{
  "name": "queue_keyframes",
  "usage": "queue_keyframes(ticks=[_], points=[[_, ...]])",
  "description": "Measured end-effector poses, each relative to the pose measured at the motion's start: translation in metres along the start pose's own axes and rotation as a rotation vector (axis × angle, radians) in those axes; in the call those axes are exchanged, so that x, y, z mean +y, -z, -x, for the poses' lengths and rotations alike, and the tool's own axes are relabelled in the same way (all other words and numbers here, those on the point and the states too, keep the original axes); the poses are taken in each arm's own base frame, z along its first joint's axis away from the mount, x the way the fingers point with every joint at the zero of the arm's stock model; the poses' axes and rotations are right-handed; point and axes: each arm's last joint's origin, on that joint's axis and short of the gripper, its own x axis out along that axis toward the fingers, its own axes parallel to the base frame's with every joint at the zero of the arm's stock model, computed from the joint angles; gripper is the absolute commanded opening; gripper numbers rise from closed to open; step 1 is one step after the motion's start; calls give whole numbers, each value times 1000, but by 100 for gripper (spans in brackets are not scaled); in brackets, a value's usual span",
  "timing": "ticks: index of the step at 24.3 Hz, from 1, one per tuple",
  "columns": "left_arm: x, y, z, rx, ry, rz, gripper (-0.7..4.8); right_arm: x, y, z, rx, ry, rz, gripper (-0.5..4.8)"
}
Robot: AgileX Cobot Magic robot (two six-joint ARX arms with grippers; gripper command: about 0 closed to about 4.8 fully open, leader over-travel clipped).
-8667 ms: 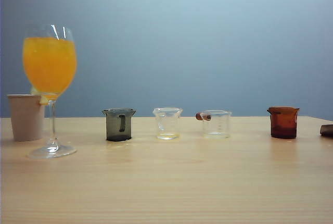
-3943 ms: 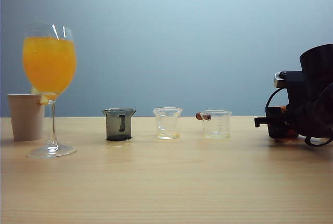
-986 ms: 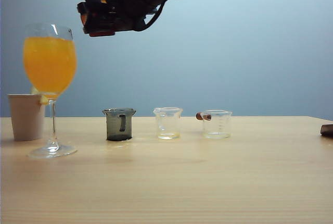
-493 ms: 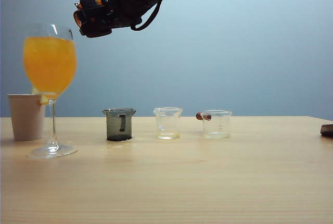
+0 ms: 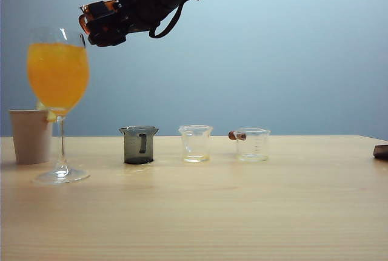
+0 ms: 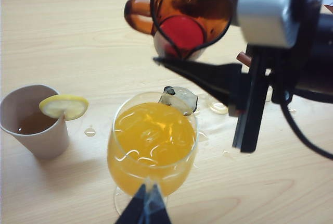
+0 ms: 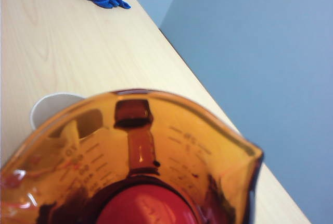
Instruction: Pick up the fourth measuring cup from the left, pour the grenadine inside into the goblet, and finally put the measuring cup back in its original place.
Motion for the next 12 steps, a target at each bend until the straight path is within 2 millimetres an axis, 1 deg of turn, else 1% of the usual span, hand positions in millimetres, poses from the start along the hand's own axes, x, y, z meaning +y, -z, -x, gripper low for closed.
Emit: queue_keyframes(ticks=[3, 6, 12], points=[[0, 0, 0, 3, 0, 1, -5, 4, -1, -1, -2, -9, 17, 49], [0, 0, 0, 3, 0, 1, -5, 9, -5, -1, -17, -14, 88, 49], [0, 0, 0, 3, 0, 1, -5, 8, -5, -1, -9, -2, 132, 49]])
